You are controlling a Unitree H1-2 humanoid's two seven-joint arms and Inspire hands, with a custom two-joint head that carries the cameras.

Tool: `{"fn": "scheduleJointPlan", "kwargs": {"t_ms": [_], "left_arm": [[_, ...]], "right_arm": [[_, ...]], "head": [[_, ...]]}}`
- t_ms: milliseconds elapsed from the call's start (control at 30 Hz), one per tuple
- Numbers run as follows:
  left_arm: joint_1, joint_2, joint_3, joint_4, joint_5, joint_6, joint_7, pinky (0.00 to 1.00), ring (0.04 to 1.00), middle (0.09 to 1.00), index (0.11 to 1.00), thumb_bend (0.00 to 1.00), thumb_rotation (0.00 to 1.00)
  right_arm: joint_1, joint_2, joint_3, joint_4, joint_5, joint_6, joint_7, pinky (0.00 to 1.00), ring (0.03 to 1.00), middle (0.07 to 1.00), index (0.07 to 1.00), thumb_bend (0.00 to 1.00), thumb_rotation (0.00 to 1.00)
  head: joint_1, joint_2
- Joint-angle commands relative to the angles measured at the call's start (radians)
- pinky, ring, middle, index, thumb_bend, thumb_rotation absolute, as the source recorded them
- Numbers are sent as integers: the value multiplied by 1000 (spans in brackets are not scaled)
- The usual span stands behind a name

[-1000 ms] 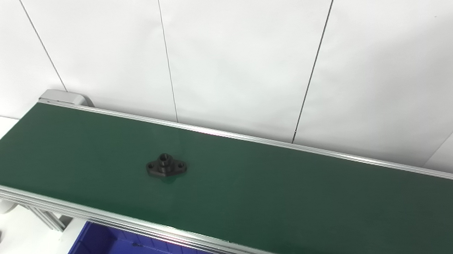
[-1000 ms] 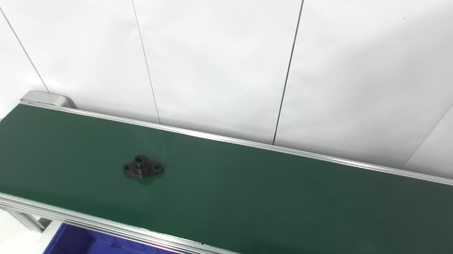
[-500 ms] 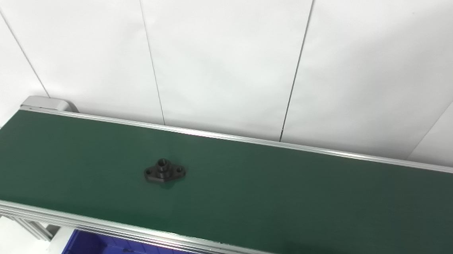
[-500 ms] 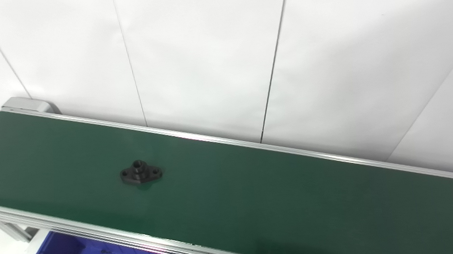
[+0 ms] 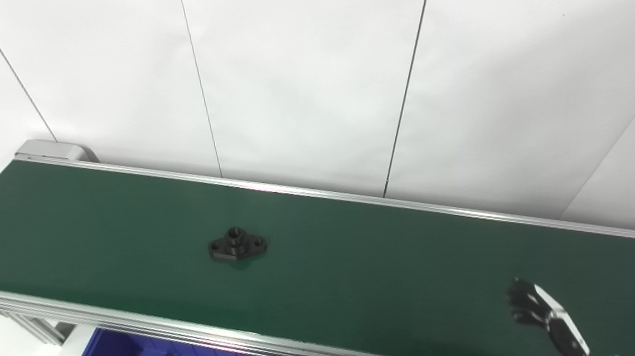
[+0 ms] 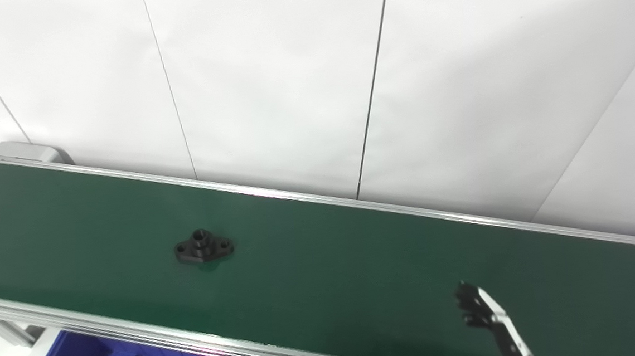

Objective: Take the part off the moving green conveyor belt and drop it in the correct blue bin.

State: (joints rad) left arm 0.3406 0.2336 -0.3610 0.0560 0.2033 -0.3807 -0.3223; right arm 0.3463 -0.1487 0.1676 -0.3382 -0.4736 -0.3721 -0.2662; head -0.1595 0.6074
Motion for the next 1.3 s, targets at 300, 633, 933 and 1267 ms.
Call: {"fn": "scheduleJointPlan", "kwargs": {"t_ms": [300, 633, 933, 1267], "left_arm": [[-4, 12, 6, -23, -14, -35, 7, 941, 1000, 1000, 1000, 858, 288], [19, 26, 34, -61, -5, -27, 24, 929, 1000, 1000, 1000, 890, 353], [0, 30, 45, -54, 1, -38, 21, 921, 1000, 1000, 1000, 881, 331], [7, 32, 48, -91, 32, -17, 27, 947, 1000, 1000, 1000, 886, 347]], "right_arm": [[-89, 43, -27, -54, -24, 115, 142, 670, 740, 788, 827, 723, 323], [-258, 62, -3, 29, -96, 256, 255, 664, 730, 784, 835, 710, 302], [-389, 62, 28, 128, -154, 337, 299, 661, 725, 769, 821, 723, 235], [-525, 41, 72, 203, -218, 393, 354, 665, 740, 790, 831, 666, 118]], "head": [[-32, 18], [-98, 31], [-139, 47], [-132, 88]]}}
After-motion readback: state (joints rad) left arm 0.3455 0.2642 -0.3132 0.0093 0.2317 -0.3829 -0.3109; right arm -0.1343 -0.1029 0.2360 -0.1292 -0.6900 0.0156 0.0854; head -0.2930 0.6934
